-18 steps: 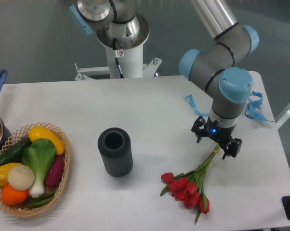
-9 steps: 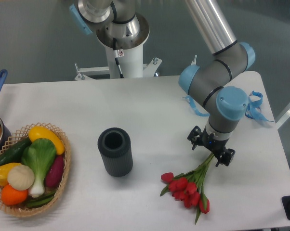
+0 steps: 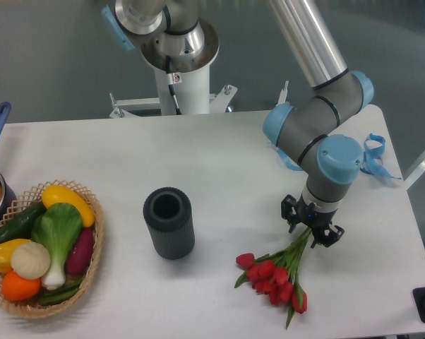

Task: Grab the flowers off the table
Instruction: 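Lower the gripper onto the tulip stems and close it, then lift the grasped tulip bunch up off the table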

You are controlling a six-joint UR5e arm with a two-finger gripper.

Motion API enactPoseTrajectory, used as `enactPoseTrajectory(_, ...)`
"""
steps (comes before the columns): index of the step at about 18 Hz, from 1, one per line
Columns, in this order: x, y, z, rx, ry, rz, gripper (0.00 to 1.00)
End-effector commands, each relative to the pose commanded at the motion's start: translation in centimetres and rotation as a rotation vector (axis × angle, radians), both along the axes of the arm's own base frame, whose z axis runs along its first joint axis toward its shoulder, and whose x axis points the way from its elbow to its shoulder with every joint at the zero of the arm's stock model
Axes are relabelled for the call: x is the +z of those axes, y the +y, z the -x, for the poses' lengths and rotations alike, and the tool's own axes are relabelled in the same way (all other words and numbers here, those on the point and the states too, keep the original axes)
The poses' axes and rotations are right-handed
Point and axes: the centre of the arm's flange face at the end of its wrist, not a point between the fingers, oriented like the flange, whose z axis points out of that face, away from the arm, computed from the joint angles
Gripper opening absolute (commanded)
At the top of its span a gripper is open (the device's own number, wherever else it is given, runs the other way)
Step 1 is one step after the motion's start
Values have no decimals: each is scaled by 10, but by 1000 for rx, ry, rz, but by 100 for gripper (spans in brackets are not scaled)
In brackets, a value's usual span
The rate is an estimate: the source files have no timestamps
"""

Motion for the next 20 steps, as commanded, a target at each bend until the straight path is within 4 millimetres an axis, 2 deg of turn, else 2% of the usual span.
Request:
enactPoseTrajectory(5, 9, 2, 4, 29, 12, -9, 21)
enactPoseTrajectory(8, 14, 3, 5, 38, 18, -13, 16)
enactPoseTrajectory(13, 14, 2, 4, 49, 17, -14, 12)
enactPoseTrajectory(15, 27, 2, 6, 51, 34, -27, 12)
enactPoseTrajectory(20, 86, 0, 1, 51, 84, -118, 12)
